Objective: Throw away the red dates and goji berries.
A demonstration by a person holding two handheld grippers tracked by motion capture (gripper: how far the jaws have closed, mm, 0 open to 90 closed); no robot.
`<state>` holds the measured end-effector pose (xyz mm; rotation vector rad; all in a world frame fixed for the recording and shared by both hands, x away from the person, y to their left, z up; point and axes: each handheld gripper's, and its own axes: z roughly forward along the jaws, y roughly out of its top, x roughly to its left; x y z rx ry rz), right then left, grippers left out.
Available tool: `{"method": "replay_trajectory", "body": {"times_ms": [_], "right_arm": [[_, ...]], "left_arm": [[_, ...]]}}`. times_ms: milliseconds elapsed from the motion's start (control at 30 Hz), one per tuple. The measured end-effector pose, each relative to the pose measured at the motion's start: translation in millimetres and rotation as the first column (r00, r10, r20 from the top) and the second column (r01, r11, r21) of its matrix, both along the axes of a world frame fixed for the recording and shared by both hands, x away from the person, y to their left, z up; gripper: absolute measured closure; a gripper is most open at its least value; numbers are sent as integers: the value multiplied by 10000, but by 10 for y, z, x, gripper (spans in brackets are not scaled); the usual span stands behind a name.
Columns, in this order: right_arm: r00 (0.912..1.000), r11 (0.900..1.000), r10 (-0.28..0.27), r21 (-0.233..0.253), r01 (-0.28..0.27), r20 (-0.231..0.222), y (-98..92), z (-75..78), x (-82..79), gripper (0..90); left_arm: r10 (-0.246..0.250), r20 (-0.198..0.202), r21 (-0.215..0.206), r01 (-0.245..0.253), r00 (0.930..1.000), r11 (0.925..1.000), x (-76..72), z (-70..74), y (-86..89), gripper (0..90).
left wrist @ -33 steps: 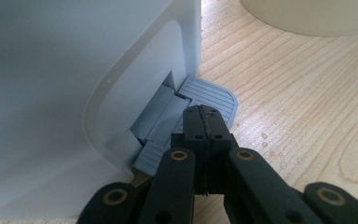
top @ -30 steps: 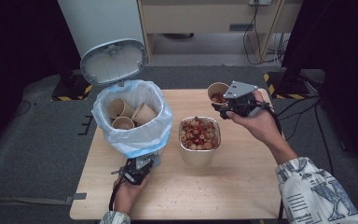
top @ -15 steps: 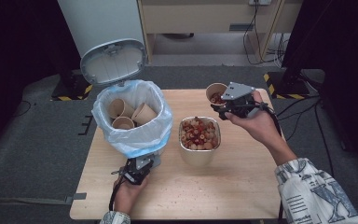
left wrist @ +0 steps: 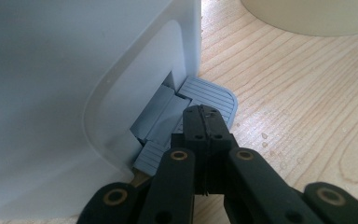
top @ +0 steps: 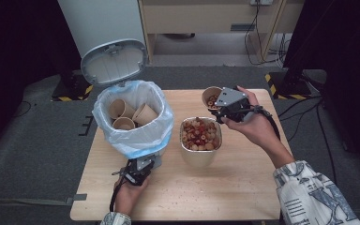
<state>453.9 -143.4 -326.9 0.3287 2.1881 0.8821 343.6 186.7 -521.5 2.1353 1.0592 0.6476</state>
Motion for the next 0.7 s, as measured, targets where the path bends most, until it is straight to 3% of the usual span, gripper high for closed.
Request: {"method": "replay_trajectory", "body": {"times_ms": [233,500,700], "right_arm": [[9999,9998,-26,-216,29,138,12,50,-10,315],[9972,9910,-129,-1323,227,743,58,128,-27,317],[9960,9813,-148,-1900,313,877,65,100,-12,318]], "left_arm": [[-154,-23,-28,154,9999,9999,8,-1,9,899],[-177,-20,-26,177,9998,9998,8,-1,10,899],[-181,-38,-42,181,9998,9998,10,-1,11,899]]}}
